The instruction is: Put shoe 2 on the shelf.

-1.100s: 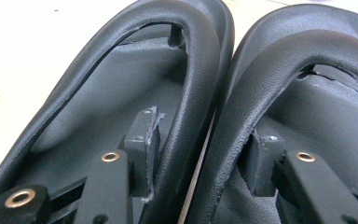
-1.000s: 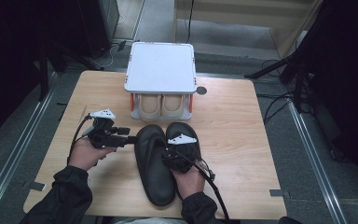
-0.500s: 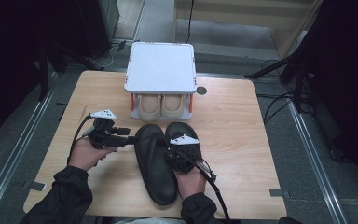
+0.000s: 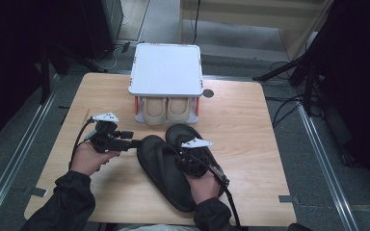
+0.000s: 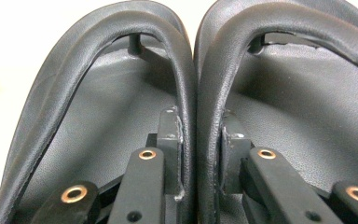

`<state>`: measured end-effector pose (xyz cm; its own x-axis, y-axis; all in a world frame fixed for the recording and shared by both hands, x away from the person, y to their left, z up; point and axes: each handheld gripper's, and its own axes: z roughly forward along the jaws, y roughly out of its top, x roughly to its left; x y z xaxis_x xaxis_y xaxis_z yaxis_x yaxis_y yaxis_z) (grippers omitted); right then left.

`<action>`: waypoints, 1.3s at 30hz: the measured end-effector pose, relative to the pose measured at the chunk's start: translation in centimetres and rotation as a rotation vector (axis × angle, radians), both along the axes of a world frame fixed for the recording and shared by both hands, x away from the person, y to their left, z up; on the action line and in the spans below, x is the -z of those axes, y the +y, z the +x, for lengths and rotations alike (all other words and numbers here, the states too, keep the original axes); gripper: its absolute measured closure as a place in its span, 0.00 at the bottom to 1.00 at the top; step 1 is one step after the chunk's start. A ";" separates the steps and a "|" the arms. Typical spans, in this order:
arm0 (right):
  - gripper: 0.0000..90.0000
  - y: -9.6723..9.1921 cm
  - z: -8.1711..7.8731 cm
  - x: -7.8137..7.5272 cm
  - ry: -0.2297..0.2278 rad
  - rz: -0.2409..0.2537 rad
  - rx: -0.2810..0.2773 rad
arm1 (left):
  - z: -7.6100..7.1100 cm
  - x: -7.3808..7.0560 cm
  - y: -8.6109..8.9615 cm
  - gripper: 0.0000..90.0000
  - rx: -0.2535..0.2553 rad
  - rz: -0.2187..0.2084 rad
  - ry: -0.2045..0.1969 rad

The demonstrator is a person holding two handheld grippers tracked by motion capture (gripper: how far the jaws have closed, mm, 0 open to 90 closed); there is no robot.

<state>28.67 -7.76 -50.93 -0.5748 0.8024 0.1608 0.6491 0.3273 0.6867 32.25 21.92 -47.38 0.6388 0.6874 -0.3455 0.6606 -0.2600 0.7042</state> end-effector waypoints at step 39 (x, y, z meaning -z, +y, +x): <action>0.84 -1.0 4.0 -2.3 0.064 0.065 -0.624 | -3.0 0.5 5.5 0.42 -0.184 0.022 0.005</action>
